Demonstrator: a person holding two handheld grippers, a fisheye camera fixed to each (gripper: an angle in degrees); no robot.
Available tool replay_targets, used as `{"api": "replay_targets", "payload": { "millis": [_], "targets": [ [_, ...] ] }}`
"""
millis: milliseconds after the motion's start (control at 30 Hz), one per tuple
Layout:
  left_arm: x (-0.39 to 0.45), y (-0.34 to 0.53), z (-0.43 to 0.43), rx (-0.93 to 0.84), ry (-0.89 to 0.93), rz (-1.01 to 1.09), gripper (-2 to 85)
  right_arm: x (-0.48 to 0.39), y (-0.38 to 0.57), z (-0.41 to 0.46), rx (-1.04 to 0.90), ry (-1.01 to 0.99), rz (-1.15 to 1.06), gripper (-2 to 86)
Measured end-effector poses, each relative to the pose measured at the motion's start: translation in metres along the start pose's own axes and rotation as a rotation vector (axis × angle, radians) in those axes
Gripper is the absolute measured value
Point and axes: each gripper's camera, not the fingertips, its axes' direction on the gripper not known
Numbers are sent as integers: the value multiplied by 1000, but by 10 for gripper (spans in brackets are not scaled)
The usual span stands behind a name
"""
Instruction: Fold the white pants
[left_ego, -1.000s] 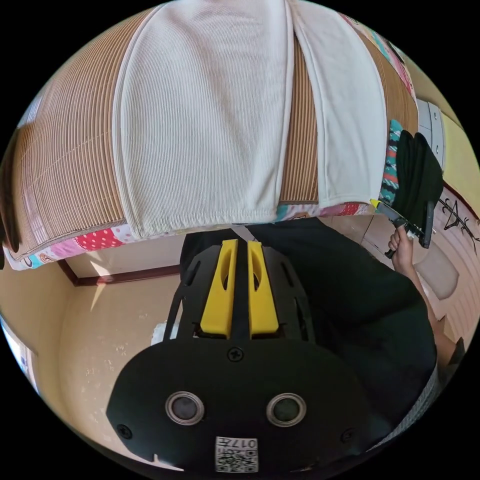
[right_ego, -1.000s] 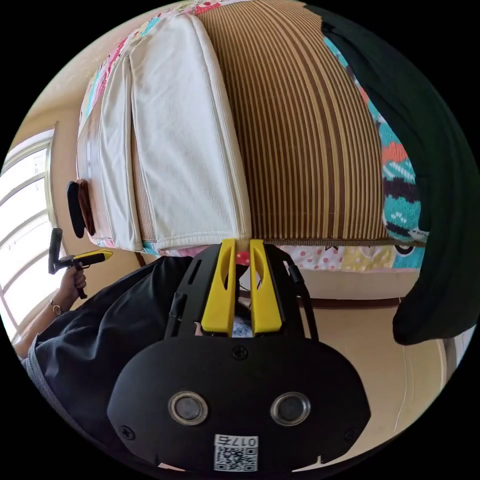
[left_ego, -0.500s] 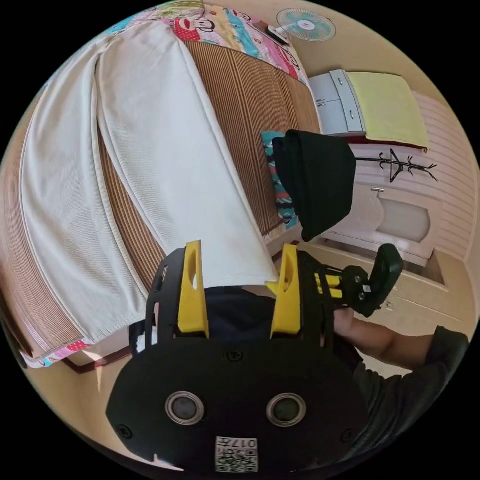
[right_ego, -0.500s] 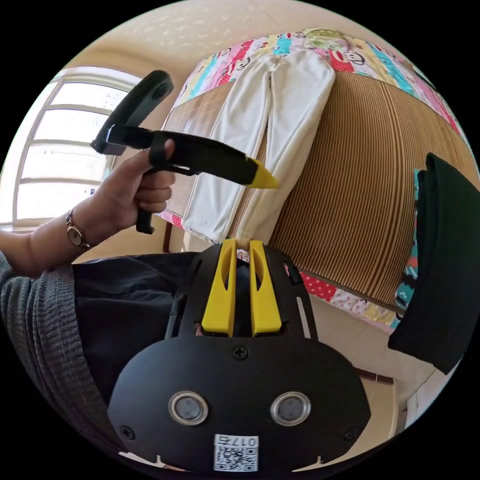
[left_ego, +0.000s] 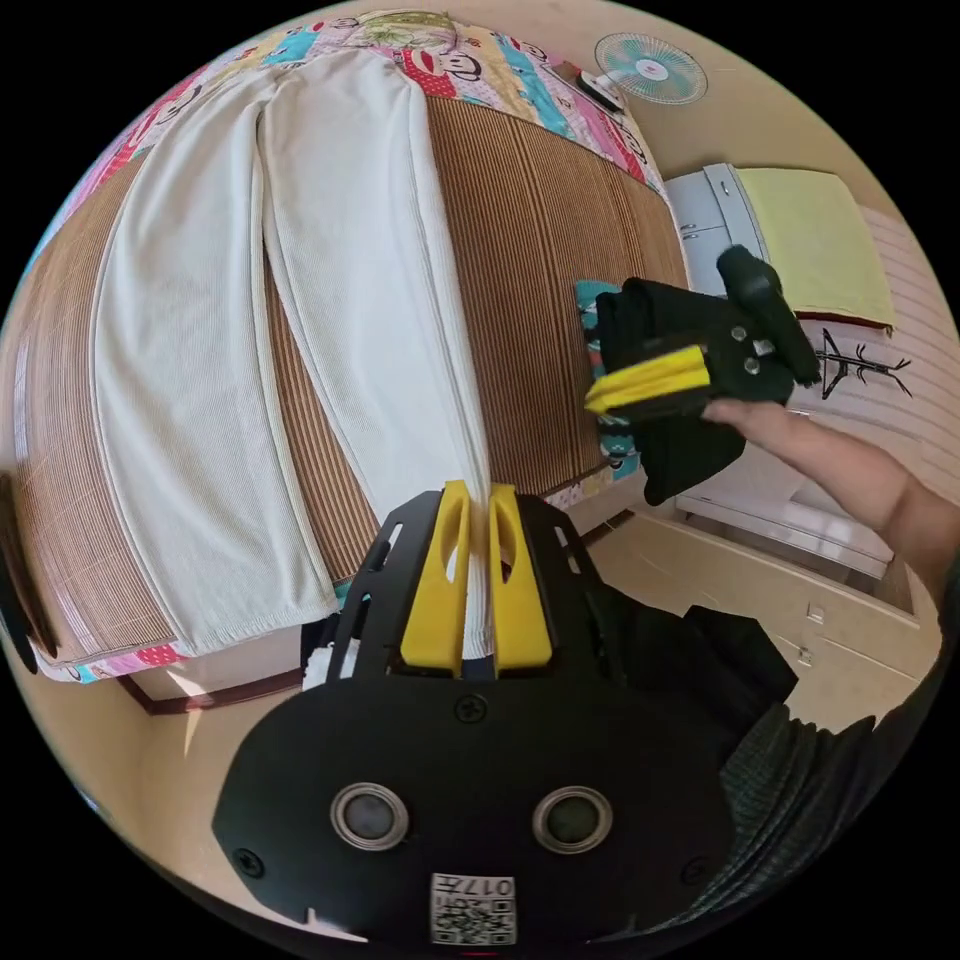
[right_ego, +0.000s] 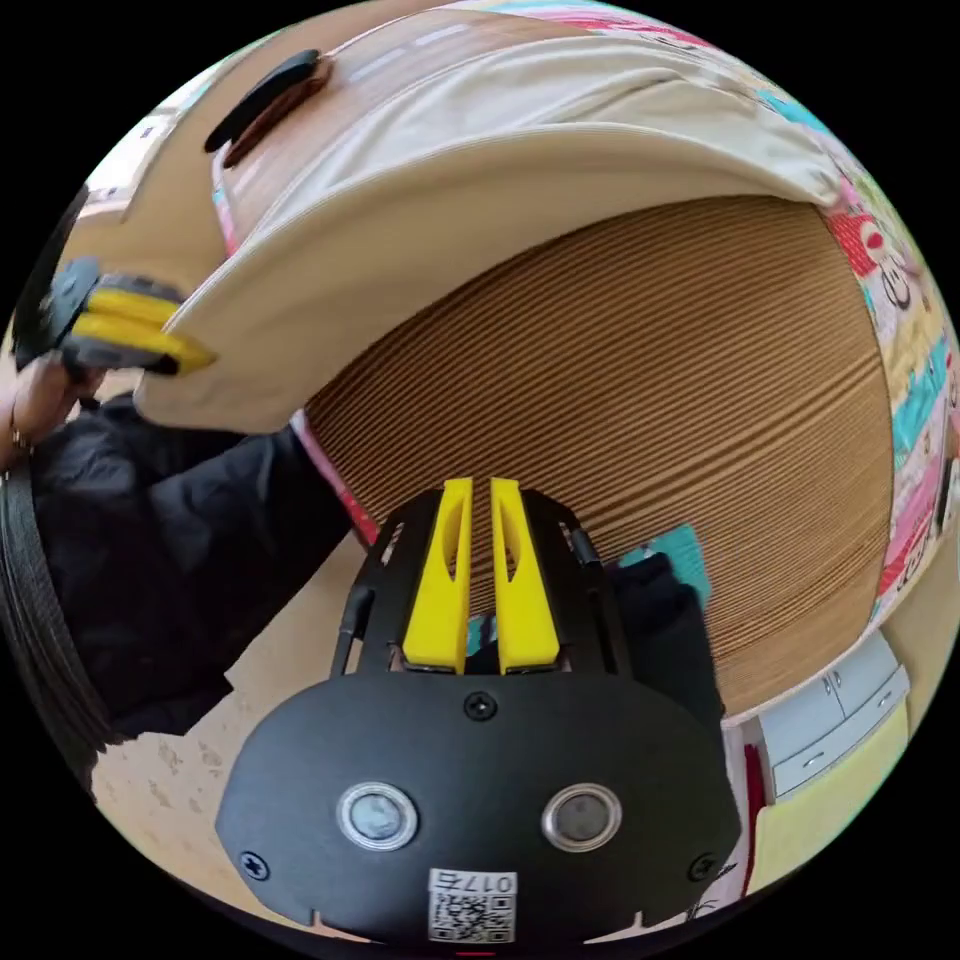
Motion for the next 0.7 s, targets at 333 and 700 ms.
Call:
{"api": "replay_targets", "payload": {
  "millis": [333,700],
  "targets": [
    [-23,12,-8,47,71,-95,35,288,-129,-83,692,-674,736,169],
    [-90,51,-37,223,417,-207,32,219,-227,-168,697,-75,745,27]
  ]
}}
